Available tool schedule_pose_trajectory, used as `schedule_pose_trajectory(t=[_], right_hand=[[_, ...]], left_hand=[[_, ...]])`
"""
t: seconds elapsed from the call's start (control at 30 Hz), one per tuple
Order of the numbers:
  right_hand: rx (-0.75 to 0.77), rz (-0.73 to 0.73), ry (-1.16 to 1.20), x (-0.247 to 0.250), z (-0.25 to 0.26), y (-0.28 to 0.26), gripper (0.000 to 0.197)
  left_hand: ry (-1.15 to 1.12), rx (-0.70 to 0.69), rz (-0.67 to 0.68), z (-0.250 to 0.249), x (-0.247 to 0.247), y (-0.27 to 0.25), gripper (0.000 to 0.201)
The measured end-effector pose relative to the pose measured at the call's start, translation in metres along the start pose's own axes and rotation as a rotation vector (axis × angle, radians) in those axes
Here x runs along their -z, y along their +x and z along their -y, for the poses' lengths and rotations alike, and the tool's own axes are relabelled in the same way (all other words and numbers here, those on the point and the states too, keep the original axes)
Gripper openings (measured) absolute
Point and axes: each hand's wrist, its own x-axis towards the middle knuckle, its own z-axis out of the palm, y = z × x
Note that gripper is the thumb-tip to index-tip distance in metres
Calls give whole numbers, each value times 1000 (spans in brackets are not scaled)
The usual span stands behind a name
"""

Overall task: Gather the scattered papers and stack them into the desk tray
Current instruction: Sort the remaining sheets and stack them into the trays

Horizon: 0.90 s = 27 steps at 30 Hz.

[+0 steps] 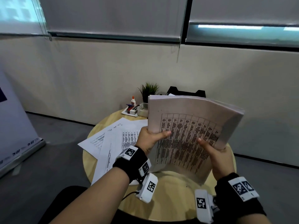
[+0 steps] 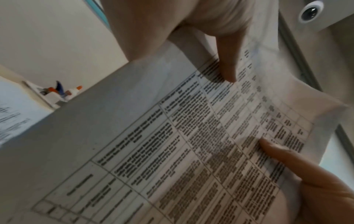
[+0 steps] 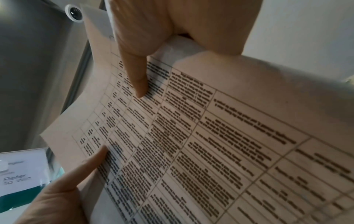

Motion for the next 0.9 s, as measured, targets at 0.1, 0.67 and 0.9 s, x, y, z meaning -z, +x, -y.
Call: schedule_pose_trajectory(t=[0.1, 0.67, 0.9], right_hand=[[-93, -7, -50, 5, -18, -5, 20], [-486, -22, -27, -3, -65, -11, 10], [-593, -51, -266, 12, -90, 0, 15]], left_hand=[[102, 125, 12, 20, 7, -5, 27], [415, 342, 38, 67, 59, -1, 18], [1123, 767, -333, 91, 137, 22, 75]])
